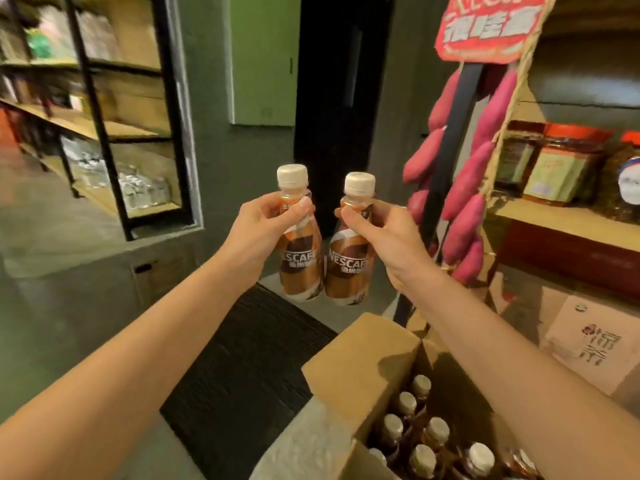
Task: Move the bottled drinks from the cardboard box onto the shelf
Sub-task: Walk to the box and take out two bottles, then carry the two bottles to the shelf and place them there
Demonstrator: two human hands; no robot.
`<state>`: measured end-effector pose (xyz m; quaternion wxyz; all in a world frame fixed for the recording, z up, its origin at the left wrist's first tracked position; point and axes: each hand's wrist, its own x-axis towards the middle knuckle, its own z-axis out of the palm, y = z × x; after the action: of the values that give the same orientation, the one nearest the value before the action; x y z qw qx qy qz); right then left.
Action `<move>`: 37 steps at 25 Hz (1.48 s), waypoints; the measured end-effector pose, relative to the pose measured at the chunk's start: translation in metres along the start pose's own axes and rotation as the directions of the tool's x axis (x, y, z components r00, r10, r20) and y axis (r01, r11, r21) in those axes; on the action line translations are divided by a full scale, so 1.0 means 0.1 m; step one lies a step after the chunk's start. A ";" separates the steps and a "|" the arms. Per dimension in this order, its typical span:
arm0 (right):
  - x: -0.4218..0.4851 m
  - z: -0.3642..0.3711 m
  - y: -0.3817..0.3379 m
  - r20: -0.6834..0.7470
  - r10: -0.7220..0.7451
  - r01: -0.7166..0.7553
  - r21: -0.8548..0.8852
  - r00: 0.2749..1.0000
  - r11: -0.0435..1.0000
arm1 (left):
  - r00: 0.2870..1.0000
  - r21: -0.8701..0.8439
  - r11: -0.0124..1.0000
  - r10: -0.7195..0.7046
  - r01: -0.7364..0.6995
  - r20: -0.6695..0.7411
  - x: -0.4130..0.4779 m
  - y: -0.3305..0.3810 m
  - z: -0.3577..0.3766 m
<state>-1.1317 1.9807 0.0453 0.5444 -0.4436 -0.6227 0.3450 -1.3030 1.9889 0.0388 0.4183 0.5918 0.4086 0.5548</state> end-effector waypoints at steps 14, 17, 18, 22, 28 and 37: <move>0.05 4.96 -1.13 0.473 -0.125 -0.026 0.301 0.872 0.953 | 0.854 0.157 0.984 0.013 0.080 -0.519 -1.36 0.48 -4.86; 0.08 5.92 -1.33 0.532 -0.159 -0.016 0.309 0.831 0.951 | 0.797 0.166 0.982 0.032 0.087 -0.603 -1.48 0.54 -5.67; 0.10 6.21 -1.37 0.553 -0.172 -0.014 0.316 0.815 0.949 | 0.779 0.173 0.981 0.039 0.090 -0.626 -1.49 0.54 -5.92; 0.35 7.26 -1.37 0.614 -0.211 -0.010 0.336 0.760 0.942 | 0.718 0.175 0.978 0.040 0.114 -0.695 -1.33 0.37 -6.83; 1.37 8.82 -1.08 0.632 -0.217 0.003 0.322 0.744 0.947 | 0.673 0.184 0.972 0.040 0.144 -0.739 -0.42 -0.11 -8.27; 3.39 10.76 -0.95 0.633 -0.178 -0.005 0.276 0.754 0.961 | 0.653 0.164 0.979 0.046 0.121 -0.756 1.45 -0.57 -10.25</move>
<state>-2.2123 2.3174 0.0755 0.3626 -0.1905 -0.7422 0.5305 -2.3204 2.1877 0.0653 0.1602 0.3374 0.6112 0.6978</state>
